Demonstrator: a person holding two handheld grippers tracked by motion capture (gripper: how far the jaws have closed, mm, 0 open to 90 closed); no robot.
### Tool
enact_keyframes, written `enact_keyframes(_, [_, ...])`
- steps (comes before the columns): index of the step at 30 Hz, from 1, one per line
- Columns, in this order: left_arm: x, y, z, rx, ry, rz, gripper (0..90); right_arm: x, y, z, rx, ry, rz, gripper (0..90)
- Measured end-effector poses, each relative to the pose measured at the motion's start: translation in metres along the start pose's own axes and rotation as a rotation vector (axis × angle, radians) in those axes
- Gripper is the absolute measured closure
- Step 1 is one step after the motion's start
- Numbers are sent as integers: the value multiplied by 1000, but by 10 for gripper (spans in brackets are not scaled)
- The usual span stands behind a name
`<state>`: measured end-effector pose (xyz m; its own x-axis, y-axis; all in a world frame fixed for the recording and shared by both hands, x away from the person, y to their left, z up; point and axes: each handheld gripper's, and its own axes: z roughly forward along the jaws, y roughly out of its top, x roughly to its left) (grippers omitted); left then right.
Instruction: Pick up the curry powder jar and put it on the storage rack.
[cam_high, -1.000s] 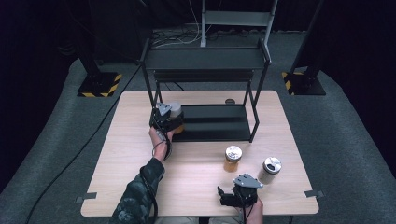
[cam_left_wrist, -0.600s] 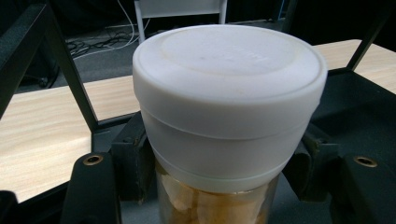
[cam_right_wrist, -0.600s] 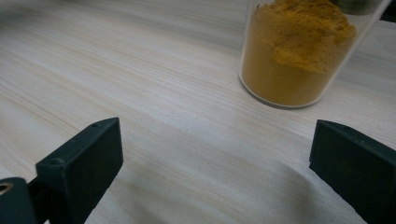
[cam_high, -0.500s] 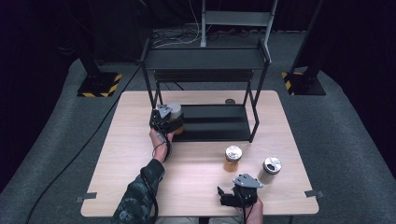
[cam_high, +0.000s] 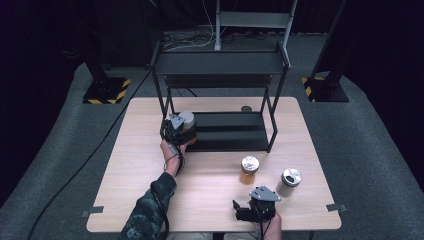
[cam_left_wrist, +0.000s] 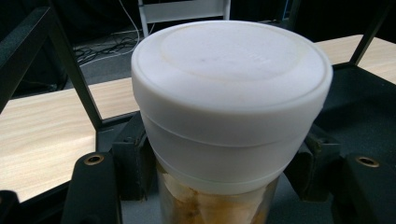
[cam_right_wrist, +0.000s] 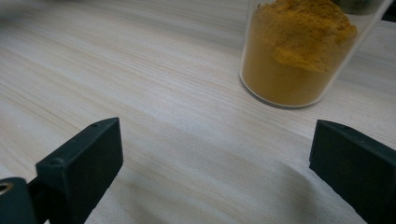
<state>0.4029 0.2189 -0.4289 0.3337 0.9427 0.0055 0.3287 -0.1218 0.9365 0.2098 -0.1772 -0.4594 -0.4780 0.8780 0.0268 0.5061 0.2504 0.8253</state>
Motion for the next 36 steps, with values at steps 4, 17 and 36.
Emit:
enact_keyframes(4, [1,1,0,4,-2,0,350,0,0,0,1,1,0,19])
enact_keyframes(17, [-1,5,0,20,4,4,349,0,0,0,2,1,-1,19])
enact_keyframes(36, [-8,26,1,147,32,-6,230,0,0,0,1,-1,-3,19])
